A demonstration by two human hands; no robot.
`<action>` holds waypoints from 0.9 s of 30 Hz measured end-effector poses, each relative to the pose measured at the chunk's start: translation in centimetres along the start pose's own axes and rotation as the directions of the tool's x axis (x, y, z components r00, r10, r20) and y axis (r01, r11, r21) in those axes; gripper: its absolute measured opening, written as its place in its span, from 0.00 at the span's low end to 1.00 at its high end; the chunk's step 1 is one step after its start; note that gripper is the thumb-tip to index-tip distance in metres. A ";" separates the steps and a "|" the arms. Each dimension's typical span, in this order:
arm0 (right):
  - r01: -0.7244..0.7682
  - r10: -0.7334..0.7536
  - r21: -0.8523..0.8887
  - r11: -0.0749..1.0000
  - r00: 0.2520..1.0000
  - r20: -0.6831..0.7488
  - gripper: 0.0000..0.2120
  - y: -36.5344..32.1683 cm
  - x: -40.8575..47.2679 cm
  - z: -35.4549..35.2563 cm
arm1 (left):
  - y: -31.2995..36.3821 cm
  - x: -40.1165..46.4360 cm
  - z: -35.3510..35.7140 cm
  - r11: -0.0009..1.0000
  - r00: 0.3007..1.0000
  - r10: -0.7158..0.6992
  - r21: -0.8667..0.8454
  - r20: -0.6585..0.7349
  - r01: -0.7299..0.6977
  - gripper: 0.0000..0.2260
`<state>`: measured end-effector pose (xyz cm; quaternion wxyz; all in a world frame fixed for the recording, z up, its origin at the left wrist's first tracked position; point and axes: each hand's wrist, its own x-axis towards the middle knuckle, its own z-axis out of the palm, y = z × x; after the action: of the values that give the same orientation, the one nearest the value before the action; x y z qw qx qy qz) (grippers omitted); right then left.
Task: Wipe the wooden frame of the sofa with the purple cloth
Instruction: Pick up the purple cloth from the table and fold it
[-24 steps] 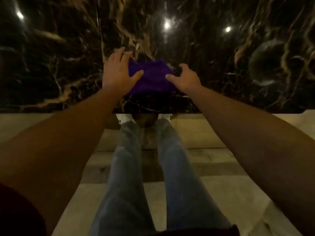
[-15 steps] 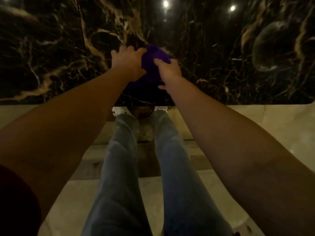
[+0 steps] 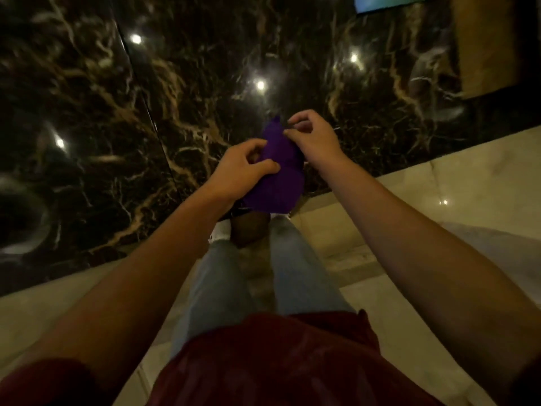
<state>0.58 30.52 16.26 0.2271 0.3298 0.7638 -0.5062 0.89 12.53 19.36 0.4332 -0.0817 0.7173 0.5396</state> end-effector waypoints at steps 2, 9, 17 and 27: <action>0.077 -0.070 0.122 0.990 0.996 -0.058 0.06 -2.7 -5.0 -3.9 | 4.7 -4.0 0.7 0.992 0.990 0.124 0.001 0.073 -0.125 0.14; 0.118 -0.079 0.679 0.724 0.993 -0.089 0.20 -4.6 -20.2 -9.5 | 12.4 -12.6 1.8 0.948 0.905 0.318 -0.092 0.281 -0.304 0.16; 0.431 0.100 0.678 0.595 0.798 -0.594 0.31 -0.6 -36.9 -14.2 | 19.5 -22.4 13.6 0.791 0.680 0.493 0.046 0.542 -0.610 0.18; 0.621 0.467 0.703 0.347 0.536 -0.703 0.10 12.2 -47.1 -23.6 | 19.0 -27.9 33.6 0.852 0.511 0.109 0.184 0.853 -0.490 0.24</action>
<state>41.24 42.70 49.77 -0.4306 0.5473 0.3492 -0.6270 24.70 38.83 51.08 0.6180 0.3966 0.5314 0.4224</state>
